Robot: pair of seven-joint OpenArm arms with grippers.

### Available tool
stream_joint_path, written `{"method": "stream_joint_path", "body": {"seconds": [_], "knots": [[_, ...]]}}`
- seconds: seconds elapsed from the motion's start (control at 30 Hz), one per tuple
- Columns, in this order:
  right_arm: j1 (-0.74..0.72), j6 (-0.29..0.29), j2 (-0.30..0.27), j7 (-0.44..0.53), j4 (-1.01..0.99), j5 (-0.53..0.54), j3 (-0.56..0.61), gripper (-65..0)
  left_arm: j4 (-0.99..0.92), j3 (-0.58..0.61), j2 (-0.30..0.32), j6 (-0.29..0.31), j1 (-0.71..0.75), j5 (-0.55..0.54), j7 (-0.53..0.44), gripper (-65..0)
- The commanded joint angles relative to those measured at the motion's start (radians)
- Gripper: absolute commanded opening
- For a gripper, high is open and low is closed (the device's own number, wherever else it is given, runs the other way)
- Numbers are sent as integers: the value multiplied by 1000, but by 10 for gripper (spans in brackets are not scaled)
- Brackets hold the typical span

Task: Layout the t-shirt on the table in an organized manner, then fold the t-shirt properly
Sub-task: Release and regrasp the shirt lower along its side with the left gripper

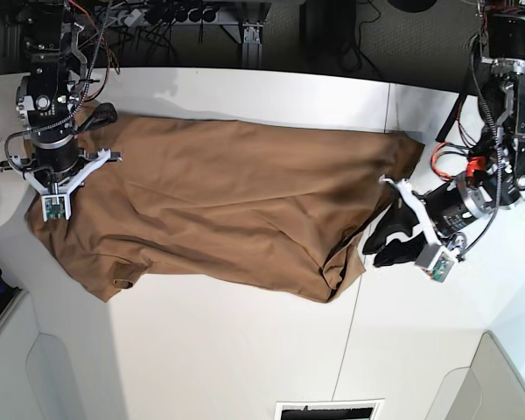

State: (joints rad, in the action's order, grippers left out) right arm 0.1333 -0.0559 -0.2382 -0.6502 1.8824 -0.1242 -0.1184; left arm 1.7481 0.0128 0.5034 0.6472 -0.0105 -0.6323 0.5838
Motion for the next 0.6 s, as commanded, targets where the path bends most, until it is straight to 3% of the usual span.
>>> {"method": "stream_joint_path", "body": {"seconds": [0.0,0.13,0.27,0.33,0.43,0.57], "knots": [[-32,8,-11,21,0,-7,-6,-650,-14,36,-2,0,-37,29,-39,-500],[-120,7,-11,26,-98,-8,-6,-650,-183,190,-55,-47,-154,156,-104,-502],[-211,6,-11,56,-248,-11,-6,-650,-409,275,-102,-60,-253,167,-110,-502],[-257,-31,-10,57,-334,-10,-6,-650,-504,283,-113,-60,-283,166,-110,-502],[-319,-101,-11,60,-473,-11,-6,-650,-595,282,-100,-58,-301,167,-109,-502],[-343,-108,-29,65,-596,-6,-6,-650,-630,282,-53,-22,-284,162,-53,-502]]}}
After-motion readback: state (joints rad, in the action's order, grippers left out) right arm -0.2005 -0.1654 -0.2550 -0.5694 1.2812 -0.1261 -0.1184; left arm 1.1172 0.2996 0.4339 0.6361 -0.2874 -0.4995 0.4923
